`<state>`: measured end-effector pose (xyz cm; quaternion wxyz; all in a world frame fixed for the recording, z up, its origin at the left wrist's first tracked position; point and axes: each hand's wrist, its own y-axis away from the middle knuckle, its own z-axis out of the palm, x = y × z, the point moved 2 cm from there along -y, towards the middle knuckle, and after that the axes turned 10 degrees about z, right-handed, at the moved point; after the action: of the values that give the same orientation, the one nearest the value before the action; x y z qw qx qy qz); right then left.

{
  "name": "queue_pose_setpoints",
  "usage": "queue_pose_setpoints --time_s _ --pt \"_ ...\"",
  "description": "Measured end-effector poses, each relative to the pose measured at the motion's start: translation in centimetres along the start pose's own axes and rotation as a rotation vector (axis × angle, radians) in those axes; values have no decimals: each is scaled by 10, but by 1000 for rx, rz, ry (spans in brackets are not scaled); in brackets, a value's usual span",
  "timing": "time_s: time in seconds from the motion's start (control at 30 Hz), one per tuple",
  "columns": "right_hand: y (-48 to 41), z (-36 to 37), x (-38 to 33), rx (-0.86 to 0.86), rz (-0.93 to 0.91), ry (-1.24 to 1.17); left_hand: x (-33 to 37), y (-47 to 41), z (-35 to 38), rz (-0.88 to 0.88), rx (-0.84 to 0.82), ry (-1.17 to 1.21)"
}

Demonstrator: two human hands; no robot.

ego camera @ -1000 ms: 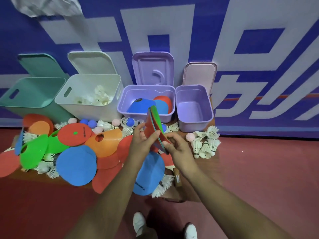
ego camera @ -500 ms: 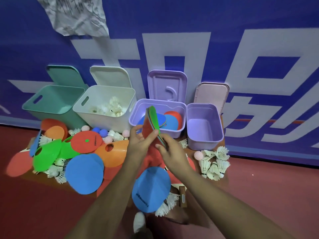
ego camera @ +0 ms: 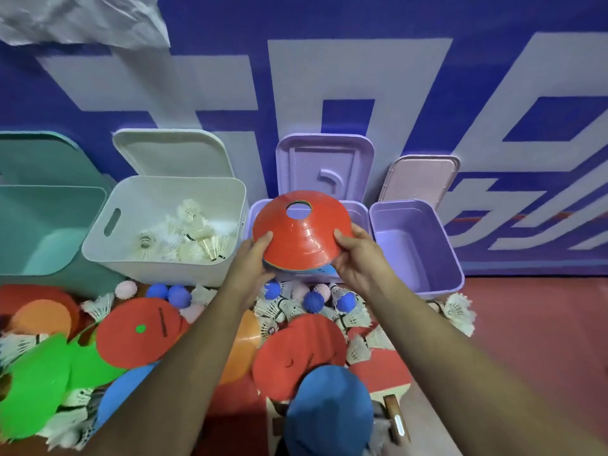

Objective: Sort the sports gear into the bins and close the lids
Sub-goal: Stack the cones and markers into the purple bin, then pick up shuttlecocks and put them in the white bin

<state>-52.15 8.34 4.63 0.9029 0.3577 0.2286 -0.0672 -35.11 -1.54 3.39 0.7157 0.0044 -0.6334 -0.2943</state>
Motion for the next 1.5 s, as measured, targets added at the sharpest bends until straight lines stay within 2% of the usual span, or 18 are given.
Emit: queue_pose_setpoints --time_s 0.07,0.13,0.27,0.43,0.5,0.7,0.77,0.9,1.0,1.17,1.23,1.33,1.4,1.5 --pt "-22 -3 5 126 4 32 0 -24 -4 31 7 -39" --pt "-39 -9 11 253 -13 123 -4 -45 -12 69 21 -258" --pt "-68 -21 16 504 -92 546 -16 -73 -22 79 17 -660" --pt "-81 -20 21 575 -122 1276 -26 -82 -25 214 -47 -1069" --pt "-75 -18 20 570 -190 1399 -28 -77 -23 260 -65 -1092" --pt "-15 -24 23 424 -371 1323 -28 -27 -18 440 -63 -892" --pt "9 -39 19 404 -418 1290 -32 -3 -6 449 -93 -814" --pt "57 -78 -2 422 -496 1259 -47 33 45 399 -201 -754" --pt "86 -116 -30 419 -490 1233 -65 54 93 414 -296 -765" --pt "117 -201 -83 576 -571 1405 -102 84 176 501 -477 -900" --pt "124 -239 -100 652 -514 1423 -118 94 206 553 -572 -993" --pt "120 -289 -111 728 -314 1484 -143 104 240 562 -725 -1176" --pt "110 -312 -108 691 -194 1518 -160 108 256 609 -794 -1331" --pt "93 -326 -97 589 -122 1502 -185 110 265 616 -850 -1496"
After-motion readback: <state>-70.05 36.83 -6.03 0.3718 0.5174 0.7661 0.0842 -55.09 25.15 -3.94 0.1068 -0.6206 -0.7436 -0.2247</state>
